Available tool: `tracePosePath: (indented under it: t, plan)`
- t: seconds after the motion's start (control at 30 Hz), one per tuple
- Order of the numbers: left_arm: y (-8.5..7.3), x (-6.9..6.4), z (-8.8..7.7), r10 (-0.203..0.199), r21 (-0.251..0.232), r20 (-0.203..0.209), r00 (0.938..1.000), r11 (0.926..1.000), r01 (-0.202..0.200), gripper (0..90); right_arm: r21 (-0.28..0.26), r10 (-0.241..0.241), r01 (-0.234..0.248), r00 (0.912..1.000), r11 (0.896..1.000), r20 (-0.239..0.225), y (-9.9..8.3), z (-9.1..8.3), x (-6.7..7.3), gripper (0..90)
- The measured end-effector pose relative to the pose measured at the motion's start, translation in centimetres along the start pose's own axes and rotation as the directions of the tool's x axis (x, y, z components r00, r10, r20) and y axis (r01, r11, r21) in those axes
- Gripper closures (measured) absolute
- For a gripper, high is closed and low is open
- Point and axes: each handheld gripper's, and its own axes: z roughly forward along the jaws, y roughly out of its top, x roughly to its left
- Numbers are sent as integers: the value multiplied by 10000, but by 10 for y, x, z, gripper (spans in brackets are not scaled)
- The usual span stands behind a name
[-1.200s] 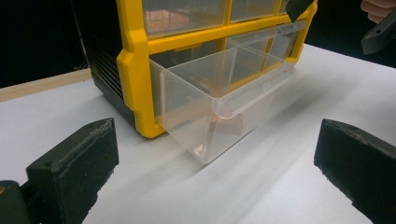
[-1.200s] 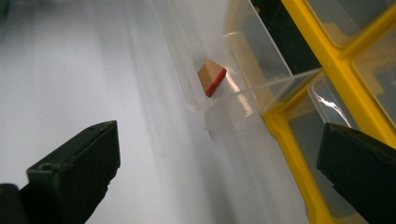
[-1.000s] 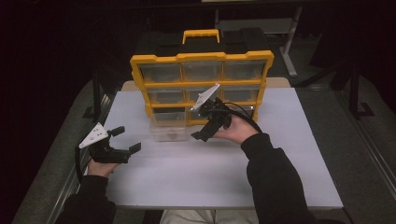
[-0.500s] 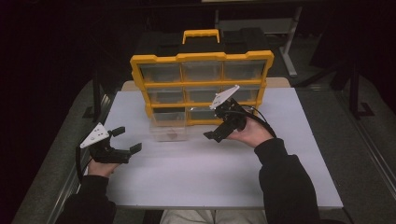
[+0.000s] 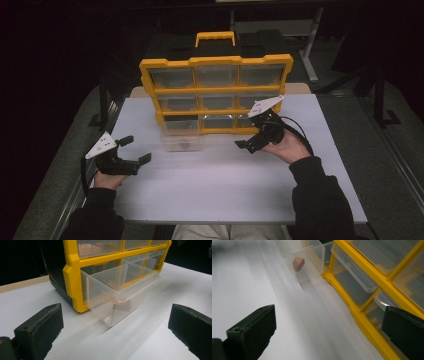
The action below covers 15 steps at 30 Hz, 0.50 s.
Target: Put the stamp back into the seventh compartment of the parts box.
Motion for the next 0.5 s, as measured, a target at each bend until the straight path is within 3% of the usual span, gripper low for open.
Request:
tracePosePath:
  t: [0.3, 0.5]
  plan:
    - [0, -1, -2, 45, -73, -23, 10000, 10000, -45, 0, -33, 417, -417, 9987, 9991, 306, -28, -14, -6, 0]
    - [0, -1, -2, 21, -68, -21, 10000, 10000, -21, 0, -334, 890, -879, 9955, 9956, 334, -47, -23, -10, 0]
